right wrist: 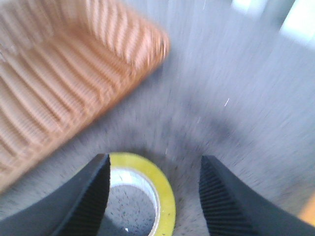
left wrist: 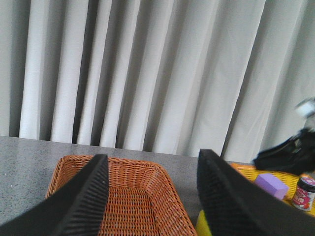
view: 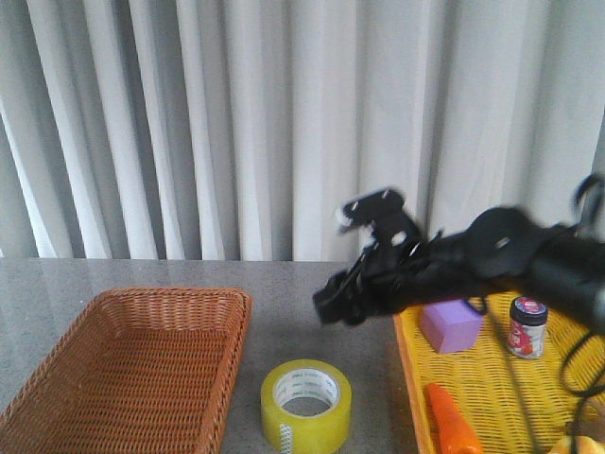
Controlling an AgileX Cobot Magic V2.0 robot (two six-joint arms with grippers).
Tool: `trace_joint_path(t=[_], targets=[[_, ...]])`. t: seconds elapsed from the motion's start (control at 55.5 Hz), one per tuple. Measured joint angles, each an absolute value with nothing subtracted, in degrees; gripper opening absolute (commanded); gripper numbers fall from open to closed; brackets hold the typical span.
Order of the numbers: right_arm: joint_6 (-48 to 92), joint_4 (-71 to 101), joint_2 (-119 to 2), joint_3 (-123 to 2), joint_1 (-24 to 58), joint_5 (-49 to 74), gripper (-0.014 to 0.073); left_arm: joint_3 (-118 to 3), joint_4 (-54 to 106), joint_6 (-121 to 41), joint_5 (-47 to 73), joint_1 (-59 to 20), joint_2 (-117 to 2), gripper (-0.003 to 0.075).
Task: Transfer tape with both arms
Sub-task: 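Open the right gripper and withdraw it from the tape roll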
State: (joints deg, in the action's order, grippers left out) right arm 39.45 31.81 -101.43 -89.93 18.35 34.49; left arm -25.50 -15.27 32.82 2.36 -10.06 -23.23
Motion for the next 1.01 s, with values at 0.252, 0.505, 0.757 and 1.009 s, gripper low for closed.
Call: trace_joint_path(t=[0.252,0.505,0.757,1.009], targets=[[39.45,31.87,-84.86,-87.02,13.37,39.02,0.0236,-25.50,-15.27,32.82,2.36,-10.06,-23.23,0.0398],[39.45,31.99,-60.14,-67.40,9.93,33.57,0.0043,-25.50,-15.27,32.82,3.68,-10.06,-23.23,0.0398],[39.45,32.11,-31.32,-40.28,9.93,23.71,-0.0008,-25.50,-15.27,32.82,5.88,-10.06,-23.23,0.0398],[39.45,31.31,-9.31,-21.62,9.93,18.97,-0.0007,-26.03,-15.27,29.32,5.97,-11.32,-26.42,0.0384]])
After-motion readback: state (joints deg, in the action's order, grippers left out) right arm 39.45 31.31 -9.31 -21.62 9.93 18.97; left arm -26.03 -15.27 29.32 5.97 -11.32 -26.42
